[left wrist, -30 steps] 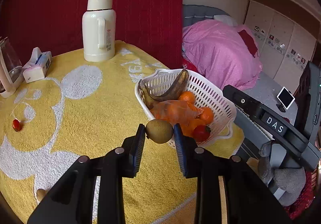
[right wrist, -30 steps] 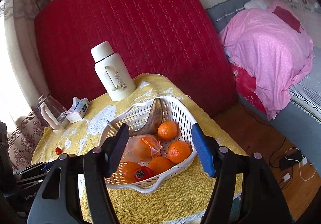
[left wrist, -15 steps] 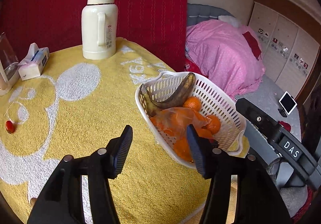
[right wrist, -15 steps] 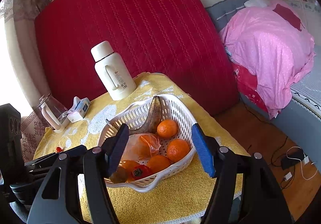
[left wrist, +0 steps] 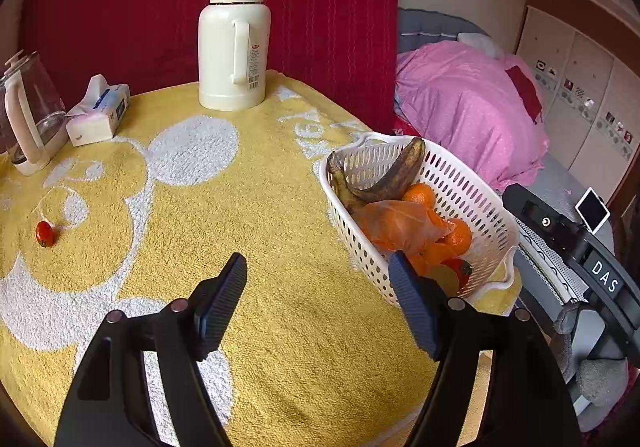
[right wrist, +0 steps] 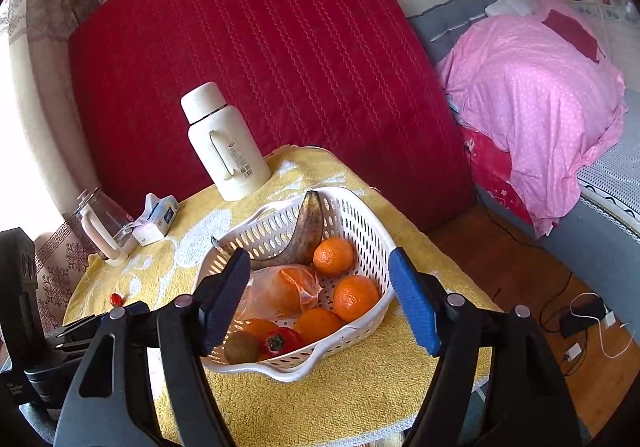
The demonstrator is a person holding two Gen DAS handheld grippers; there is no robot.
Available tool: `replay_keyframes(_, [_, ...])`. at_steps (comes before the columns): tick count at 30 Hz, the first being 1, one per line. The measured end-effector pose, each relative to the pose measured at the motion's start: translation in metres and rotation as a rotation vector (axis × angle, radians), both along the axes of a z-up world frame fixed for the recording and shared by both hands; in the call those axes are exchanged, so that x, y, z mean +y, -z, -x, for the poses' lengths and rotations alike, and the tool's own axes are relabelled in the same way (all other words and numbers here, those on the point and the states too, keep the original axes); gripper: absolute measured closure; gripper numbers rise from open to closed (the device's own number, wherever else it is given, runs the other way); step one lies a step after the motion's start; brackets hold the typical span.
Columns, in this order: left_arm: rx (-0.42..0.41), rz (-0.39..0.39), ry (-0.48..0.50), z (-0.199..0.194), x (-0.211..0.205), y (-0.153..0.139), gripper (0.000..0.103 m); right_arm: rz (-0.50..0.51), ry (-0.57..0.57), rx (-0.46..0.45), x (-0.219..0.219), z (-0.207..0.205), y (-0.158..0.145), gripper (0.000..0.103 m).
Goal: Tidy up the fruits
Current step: 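Move both tools back toward the remaining potato on the table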
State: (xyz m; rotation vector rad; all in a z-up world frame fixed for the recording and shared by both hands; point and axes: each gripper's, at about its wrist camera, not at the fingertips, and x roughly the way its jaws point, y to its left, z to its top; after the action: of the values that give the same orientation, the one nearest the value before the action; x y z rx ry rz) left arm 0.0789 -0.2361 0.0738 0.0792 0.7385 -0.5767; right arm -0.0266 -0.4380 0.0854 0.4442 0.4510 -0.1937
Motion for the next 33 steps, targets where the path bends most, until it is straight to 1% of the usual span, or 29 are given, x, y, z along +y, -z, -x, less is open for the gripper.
replay_keyframes(1, [-0.009, -0.002, -0.005, 0.001, 0.002, 0.000, 0.023, 0.002, 0.000, 0.000, 0.001, 0.000, 0.000, 0.030])
replay_keyframes(4, [-0.034, -0.012, -0.023, 0.004, 0.009, -0.002, 0.023, 0.012, -0.007, 0.000, 0.005, 0.000, 0.000, 0.030])
replay_keyframes(6, [-0.037, -0.010, -0.037, 0.004, 0.015, -0.002, 0.017, 0.025, -0.011, 0.001, 0.009, 0.000, -0.001, 0.029])
replay_keyframes(11, [-0.031, -0.006, -0.082, 0.003, 0.032, -0.001, 0.013, 0.045, -0.033, 0.009, 0.019, -0.002, 0.000, 0.028])
replay_keyframes(24, [-0.004, 0.010, -0.227, -0.008, 0.083, 0.004, 0.013, 0.110, -0.100, 0.019, 0.050, -0.005, 0.002, 0.028])
replay_keyframes(29, [-0.014, 0.001, -0.280, -0.010, 0.102, 0.006, 0.013, 0.144, -0.133, 0.020, 0.065, -0.006, 0.003, 0.028])
replay_keyframes(33, [-0.014, 0.018, -0.323, -0.013, 0.121, 0.006, 0.013, 0.175, -0.165, 0.021, 0.078, -0.006, 0.003, 0.028])
